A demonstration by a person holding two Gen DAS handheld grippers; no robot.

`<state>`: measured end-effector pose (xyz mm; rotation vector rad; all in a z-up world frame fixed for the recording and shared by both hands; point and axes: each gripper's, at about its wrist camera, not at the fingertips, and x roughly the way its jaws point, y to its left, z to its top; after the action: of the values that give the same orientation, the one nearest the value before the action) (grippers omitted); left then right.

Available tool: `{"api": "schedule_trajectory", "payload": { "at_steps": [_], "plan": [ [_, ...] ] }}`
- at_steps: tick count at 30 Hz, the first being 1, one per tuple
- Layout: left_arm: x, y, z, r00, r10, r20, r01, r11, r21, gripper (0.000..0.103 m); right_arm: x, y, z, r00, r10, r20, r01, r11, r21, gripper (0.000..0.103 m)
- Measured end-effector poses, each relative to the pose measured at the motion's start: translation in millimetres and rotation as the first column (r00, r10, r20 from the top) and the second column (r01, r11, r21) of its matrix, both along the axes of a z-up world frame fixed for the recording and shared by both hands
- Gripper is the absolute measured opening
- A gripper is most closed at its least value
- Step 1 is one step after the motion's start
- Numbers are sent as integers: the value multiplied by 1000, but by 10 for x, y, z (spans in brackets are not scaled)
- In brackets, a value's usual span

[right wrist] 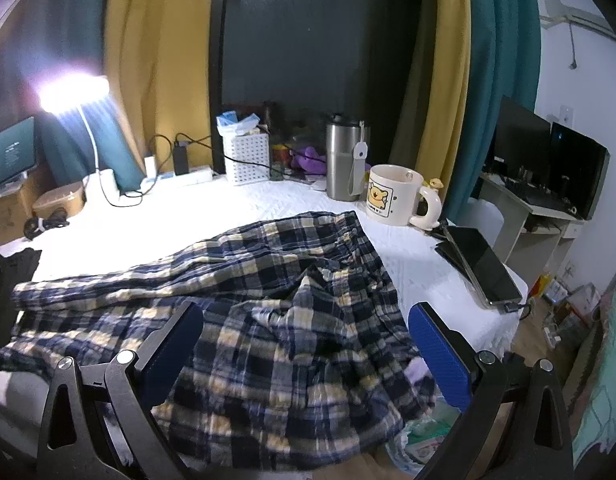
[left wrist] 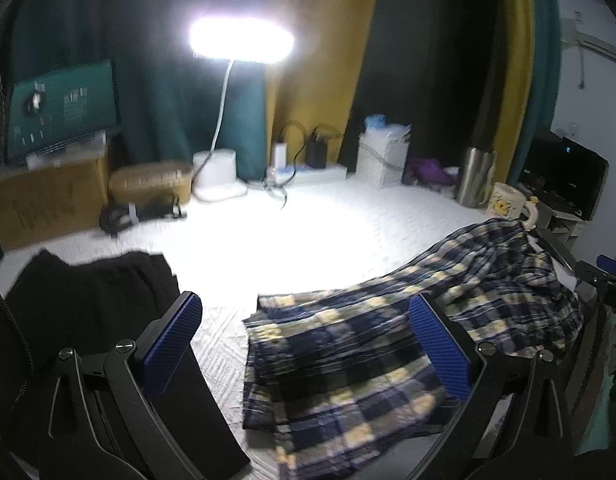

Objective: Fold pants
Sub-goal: 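Grasp the plaid pants hem with the left gripper while the right gripper grasps the other leg hem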

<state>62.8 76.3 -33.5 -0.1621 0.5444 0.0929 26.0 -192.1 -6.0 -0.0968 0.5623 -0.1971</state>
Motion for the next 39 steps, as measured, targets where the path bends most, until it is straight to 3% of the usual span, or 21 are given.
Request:
{"api": "schedule_trajectory", "payload": {
  "at_steps": [10, 16, 23, 26, 29, 32, 35, 38, 39],
  "plan": [
    [476, 261, -400, 978, -41, -206, 4, 984, -177, 99, 608, -157, -96, 996, -15, -87, 13, 1000, -19, 103],
    [617, 237, -552, 957, -86, -277, 20, 972, -233, 75, 1005, -397, -137, 992, -11, -127, 10, 1000, -10, 103],
    [597, 193, -444, 962, -36, -271, -4, 989, -147, 45, 1401, -731, -167, 986, 12, -165, -7, 999, 33, 102],
    [616, 173, -398, 966, -30, -257, -2, 993, -122, 26, 1557, -837, -211, 981, 30, -189, -20, 998, 52, 91],
    [648, 122, -361, 968, -52, -244, 26, 994, -110, 11, 1709, -899, -284, 974, 50, -220, -37, 997, 61, 91],
    [669, 68, -297, 972, -57, -227, 36, 995, -96, 5, 1844, -942, -340, 970, 59, -236, -47, 997, 56, 88],
    [701, 47, -237, 975, -50, -217, 32, 996, -82, 3, 1974, -1025, -398, 965, 66, -254, -50, 996, 70, 79],
    [729, 54, -159, 979, -45, -200, 32, 997, -66, 2, 2106, -1108, -501, 954, 84, -287, -58, 993, 100, 39],
    [737, 59, -129, 980, -44, -192, 33, 998, -61, 2, 2127, -1117, -529, 952, 82, -295, -54, 993, 103, 35]
  ]
}}
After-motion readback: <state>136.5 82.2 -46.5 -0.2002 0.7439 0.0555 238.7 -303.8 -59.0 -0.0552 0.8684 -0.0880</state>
